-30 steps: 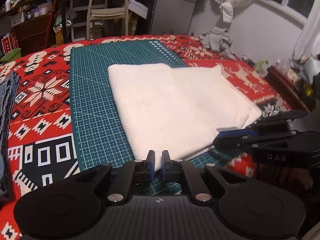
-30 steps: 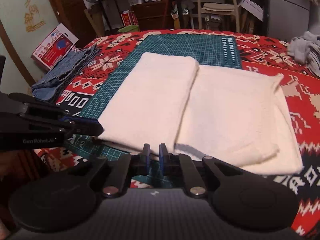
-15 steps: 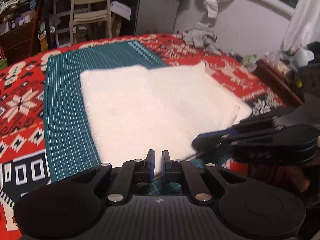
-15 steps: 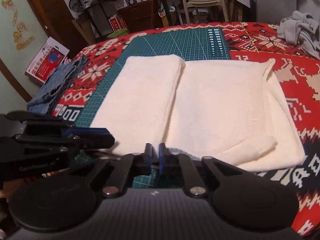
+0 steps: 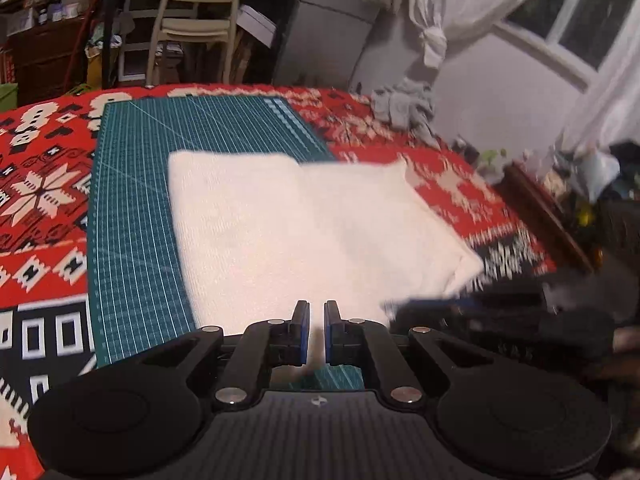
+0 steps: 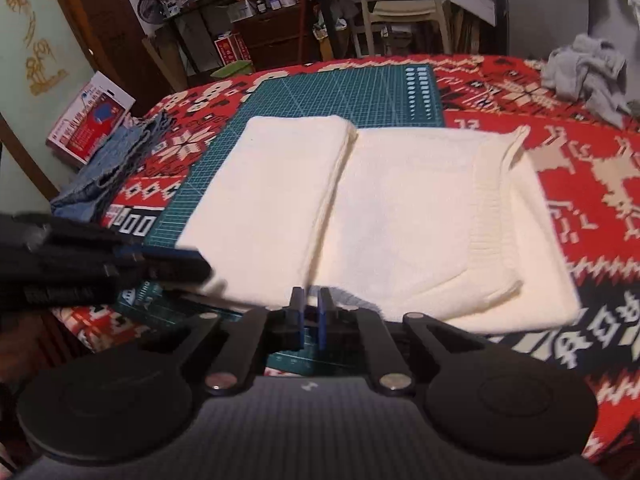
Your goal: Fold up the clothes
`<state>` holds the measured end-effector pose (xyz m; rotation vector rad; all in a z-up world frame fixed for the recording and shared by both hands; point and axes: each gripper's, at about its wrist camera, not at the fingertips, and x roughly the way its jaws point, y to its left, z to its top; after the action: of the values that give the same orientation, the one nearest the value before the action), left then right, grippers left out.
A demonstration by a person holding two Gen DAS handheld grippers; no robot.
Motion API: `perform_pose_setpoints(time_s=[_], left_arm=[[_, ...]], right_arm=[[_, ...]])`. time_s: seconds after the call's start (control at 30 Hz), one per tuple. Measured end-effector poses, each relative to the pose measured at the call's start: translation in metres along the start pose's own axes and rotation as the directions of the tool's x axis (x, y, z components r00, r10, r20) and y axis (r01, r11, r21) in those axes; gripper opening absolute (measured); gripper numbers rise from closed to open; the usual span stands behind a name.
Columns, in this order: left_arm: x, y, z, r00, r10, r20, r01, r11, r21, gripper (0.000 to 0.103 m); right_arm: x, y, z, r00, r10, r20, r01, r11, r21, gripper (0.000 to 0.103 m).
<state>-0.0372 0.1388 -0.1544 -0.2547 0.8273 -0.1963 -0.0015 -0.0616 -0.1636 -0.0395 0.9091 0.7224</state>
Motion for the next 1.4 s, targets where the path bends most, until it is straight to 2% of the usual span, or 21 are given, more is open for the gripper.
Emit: perform_pose_setpoints(time_s=[0.13,0.4,0.53,0.73,0.77,0.8,0.9,1.1,1.23,1.3,1.4], left_arm=[[0.018,0.009,0.009,0.999,0.054,-0.005,-0.054,0.998,-0.015,0.006],[0.027,0.010,0.001,0.998,0.065,-0.015,-0.065,0.998,-0.009,0.005],[0.025,0.011,0.001,0.998,0.054,-0.013,-0.054,0.998,-0.025,0.004],[0.026,0.018,0.010,0.999,0.031,-0.007,-0.032,0.997,-0.073,0.004],[0.028,0.019,0.011,1.000,0.030,-0.006,-0.030,0.997,-0.077,0.004],[0.029,0.020,0.013,1.000,0.029,-0.004,-0.029,0.996,-0.081,0.004],[0.034,0.022,0.017,1.000,0.025,0.000,-0.025,0.995,-0.092,0.004],[0.042,0.027,0.024,1.000,0.002,0.004,-0.001,0.992,-0.128,0.005],[0.047,0.029,0.026,1.000,-0.028,-0.002,0.027,0.987,-0.158,0.005],[0.047,0.030,0.027,0.999,-0.031,-0.006,0.030,0.986,-0.164,0.005],[0.044,0.032,0.031,0.999,-0.038,-0.002,0.037,0.983,-0.180,0.005]], right_arm=[[-0.005,-0.001,0.003,0.999,0.000,0.037,-0.001,1.000,0.015,0.007],[0.030,0.023,0.033,0.996,0.030,0.085,-0.028,0.999,-0.024,0.007],[0.051,0.027,0.042,0.997,0.011,0.072,-0.010,1.000,-0.020,0.007],[0.051,-0.003,0.033,0.998,-0.034,0.055,0.031,0.998,0.055,0.001],[0.049,-0.006,0.033,0.998,-0.044,0.055,0.040,0.997,0.069,0.006],[0.047,-0.010,0.032,0.997,-0.055,0.054,0.050,0.995,0.083,0.006],[0.040,-0.016,0.033,0.997,-0.031,0.077,0.023,0.993,0.112,0.006],[0.047,-0.002,0.054,0.994,0.002,0.110,-0.006,0.999,0.038,0.007],[0.065,-0.004,0.065,0.995,0.046,0.093,-0.052,0.997,0.061,0.007],[0.073,-0.009,0.066,0.996,0.035,0.084,-0.041,0.996,0.075,0.007],[0.075,-0.023,0.066,0.996,0.021,0.083,-0.031,0.992,0.125,0.002]])
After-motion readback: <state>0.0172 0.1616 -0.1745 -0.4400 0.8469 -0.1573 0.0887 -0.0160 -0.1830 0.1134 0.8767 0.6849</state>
